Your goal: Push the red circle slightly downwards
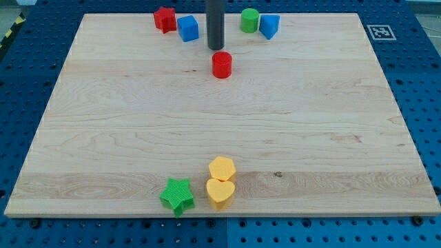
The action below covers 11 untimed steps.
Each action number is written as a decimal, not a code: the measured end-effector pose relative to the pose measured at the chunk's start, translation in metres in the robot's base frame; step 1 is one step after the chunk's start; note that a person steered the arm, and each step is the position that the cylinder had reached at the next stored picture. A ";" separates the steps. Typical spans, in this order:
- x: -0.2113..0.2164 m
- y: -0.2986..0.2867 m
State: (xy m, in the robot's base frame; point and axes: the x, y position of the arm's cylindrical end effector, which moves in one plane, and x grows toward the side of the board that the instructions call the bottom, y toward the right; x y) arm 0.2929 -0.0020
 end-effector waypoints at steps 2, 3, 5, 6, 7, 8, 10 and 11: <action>0.015 0.014; 0.031 -0.008; 0.066 -0.060; 0.087 -0.065; 0.090 -0.066; 0.082 -0.066; 0.060 -0.056; 0.060 -0.040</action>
